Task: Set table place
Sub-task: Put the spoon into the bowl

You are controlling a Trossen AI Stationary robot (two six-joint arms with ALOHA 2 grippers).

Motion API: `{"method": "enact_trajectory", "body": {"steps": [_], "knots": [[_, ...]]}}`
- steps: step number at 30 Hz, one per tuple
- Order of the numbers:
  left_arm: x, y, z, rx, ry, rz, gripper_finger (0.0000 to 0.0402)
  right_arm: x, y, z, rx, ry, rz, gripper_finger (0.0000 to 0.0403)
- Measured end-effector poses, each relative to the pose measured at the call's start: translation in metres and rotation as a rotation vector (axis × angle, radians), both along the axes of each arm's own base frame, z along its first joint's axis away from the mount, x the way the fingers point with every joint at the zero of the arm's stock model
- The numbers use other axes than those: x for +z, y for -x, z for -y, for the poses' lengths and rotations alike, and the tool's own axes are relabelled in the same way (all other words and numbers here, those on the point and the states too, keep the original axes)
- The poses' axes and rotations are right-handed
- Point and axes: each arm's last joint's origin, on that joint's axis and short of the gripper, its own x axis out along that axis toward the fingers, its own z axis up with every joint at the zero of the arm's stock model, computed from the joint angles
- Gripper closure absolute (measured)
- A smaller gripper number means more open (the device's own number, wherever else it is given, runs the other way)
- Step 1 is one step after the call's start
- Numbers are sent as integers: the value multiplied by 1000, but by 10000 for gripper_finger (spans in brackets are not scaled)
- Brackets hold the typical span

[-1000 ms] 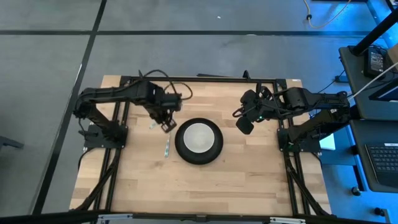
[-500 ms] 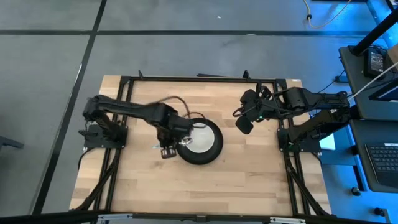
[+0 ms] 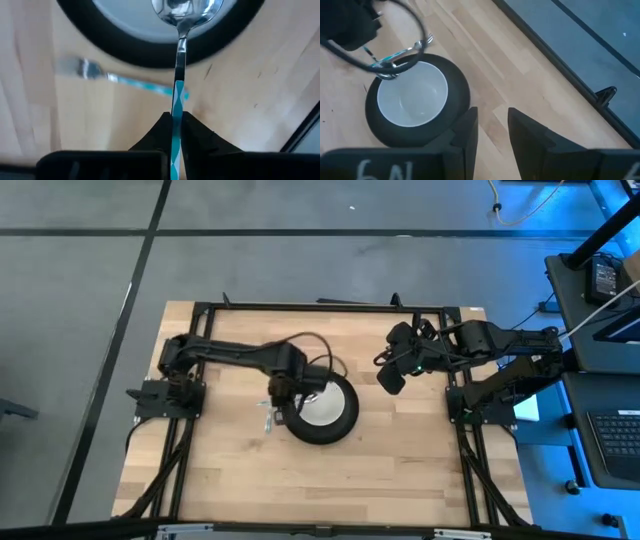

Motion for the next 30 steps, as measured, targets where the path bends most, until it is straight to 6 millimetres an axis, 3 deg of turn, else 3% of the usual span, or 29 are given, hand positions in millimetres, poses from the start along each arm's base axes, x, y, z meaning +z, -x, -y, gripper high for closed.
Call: {"method": "enact_trajectory", "body": {"steps": [7, 23, 30], "knots": [[13, -25, -17, -13, 29, 84, 386, 1, -1, 0, -1, -3, 13, 295], [-54, -59, -17, -58, 116, -88, 386, 1, -1, 0, 0, -4, 17, 295], [-64, -63, -18, -47, 133, -113, 385, 1, -1, 0, 1, -4, 16, 295]]}}
